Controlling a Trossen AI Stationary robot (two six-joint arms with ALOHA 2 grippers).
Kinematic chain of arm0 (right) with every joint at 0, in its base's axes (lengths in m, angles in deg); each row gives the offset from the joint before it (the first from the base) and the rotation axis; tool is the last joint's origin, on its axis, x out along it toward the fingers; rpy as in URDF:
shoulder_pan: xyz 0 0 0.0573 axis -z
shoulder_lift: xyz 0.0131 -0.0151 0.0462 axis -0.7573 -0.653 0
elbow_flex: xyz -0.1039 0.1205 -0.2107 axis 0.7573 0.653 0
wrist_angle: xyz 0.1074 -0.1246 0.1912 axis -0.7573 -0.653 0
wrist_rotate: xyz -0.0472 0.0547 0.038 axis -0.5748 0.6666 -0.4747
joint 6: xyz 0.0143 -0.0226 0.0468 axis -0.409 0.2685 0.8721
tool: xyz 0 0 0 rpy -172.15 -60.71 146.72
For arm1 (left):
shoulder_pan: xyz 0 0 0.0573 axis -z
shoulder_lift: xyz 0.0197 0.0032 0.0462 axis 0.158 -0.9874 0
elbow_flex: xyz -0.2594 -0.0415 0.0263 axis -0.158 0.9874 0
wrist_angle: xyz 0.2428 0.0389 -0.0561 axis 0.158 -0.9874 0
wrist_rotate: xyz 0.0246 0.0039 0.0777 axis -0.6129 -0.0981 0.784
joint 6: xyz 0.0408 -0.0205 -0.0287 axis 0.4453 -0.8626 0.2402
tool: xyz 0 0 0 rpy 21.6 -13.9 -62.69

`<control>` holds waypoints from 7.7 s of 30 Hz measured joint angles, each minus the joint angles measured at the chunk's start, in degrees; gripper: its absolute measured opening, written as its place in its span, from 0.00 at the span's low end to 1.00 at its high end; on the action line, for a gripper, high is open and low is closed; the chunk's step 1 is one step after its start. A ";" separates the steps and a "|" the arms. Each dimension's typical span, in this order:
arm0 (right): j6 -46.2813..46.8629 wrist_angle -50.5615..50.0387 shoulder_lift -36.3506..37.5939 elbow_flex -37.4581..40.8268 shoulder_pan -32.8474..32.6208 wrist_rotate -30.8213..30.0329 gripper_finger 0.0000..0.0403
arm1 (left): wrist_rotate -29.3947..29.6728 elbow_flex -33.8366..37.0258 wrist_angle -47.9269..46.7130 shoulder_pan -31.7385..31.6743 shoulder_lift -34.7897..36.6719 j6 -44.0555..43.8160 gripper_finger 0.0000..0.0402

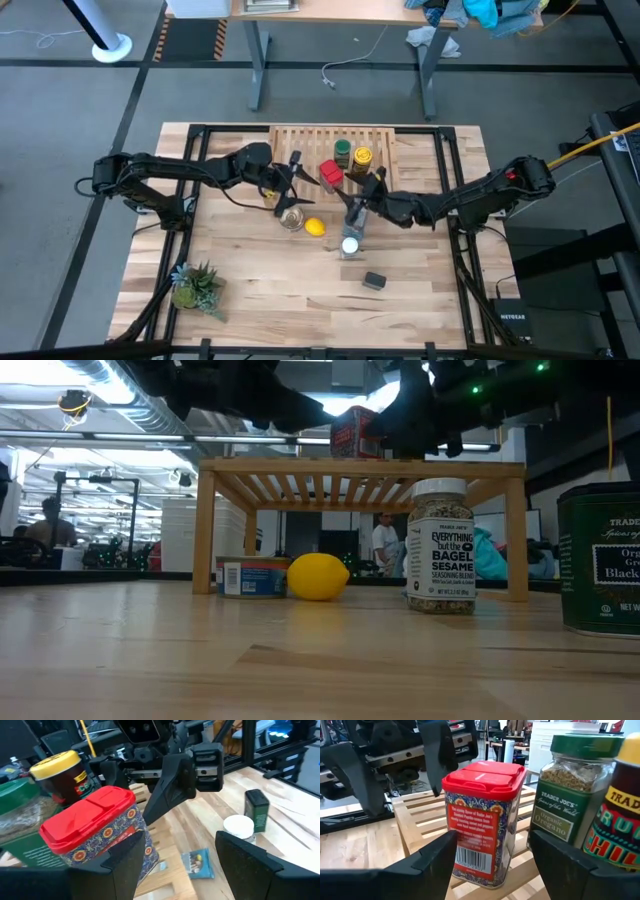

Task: Shelf spices
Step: Remove the red seasoning can from the shelf

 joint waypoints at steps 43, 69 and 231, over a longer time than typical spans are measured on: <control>1.26 -0.02 -0.34 0.00 -0.18 4.13 0.64 | 2.34 -0.26 6.91 -1.96 -8.09 -1.03 0.59; 1.81 -4.86 -0.74 0.00 -0.02 -3.50 0.64 | 3.76 -0.39 5.70 1.92 -6.52 -1.11 0.59; -29.30 13.47 -0.37 0.00 -18.89 -35.83 0.64 | 43.67 0.11 -12.04 3.46 9.12 -7.71 0.59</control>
